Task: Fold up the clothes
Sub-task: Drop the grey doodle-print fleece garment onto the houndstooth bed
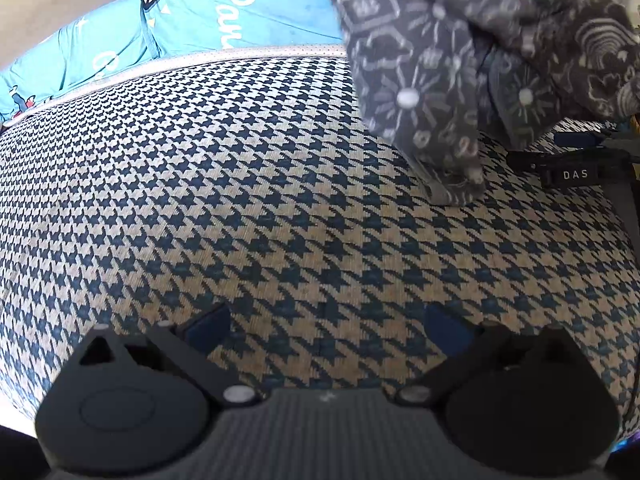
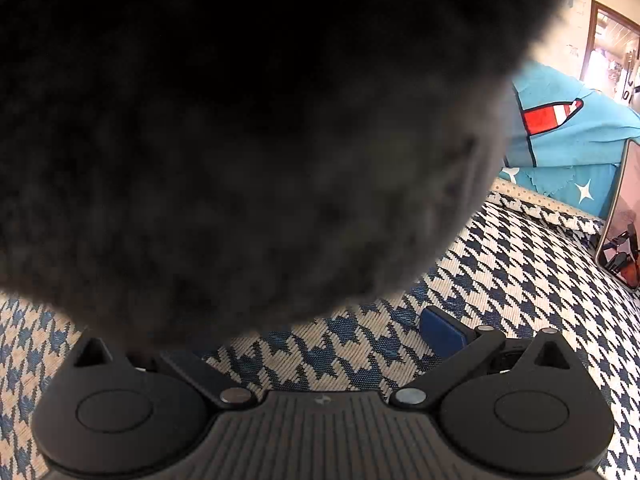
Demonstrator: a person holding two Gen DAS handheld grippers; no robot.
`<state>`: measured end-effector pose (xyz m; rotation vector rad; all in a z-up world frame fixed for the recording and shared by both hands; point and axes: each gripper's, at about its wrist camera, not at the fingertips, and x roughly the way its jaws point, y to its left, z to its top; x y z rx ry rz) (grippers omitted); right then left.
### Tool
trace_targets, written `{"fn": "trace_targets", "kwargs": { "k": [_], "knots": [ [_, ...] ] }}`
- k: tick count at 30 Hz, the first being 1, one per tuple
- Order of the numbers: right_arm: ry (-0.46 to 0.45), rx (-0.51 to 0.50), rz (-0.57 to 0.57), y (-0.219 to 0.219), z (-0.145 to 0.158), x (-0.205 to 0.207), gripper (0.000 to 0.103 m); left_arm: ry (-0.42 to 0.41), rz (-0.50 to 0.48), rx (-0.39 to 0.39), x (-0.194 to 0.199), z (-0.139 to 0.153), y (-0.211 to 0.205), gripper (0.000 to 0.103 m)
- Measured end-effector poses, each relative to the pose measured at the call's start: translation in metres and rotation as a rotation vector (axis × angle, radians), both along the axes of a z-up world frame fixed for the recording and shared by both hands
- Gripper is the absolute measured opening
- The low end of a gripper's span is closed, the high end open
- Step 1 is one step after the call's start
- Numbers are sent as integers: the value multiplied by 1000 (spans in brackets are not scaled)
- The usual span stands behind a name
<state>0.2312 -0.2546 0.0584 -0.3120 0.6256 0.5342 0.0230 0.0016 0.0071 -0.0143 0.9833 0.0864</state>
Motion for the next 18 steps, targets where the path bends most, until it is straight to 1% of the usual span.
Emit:
{"fn": "trace_targets", "kwargs": {
  "k": [4, 9, 12, 18],
  "knots": [
    [0, -1, 0, 0, 0, 0, 103, 3, 6, 9, 26, -9, -30, 103],
    [0, 0, 0, 0, 1, -1, 103, 4, 21, -1, 59, -23, -64, 103],
    [0, 0, 0, 0, 1, -2, 103, 5, 17, 15, 73, -35, -89, 103],
    [3, 1, 0, 0, 1, -3, 103, -14, 18, 32, 58, -66, -163, 103]
  ]
}}
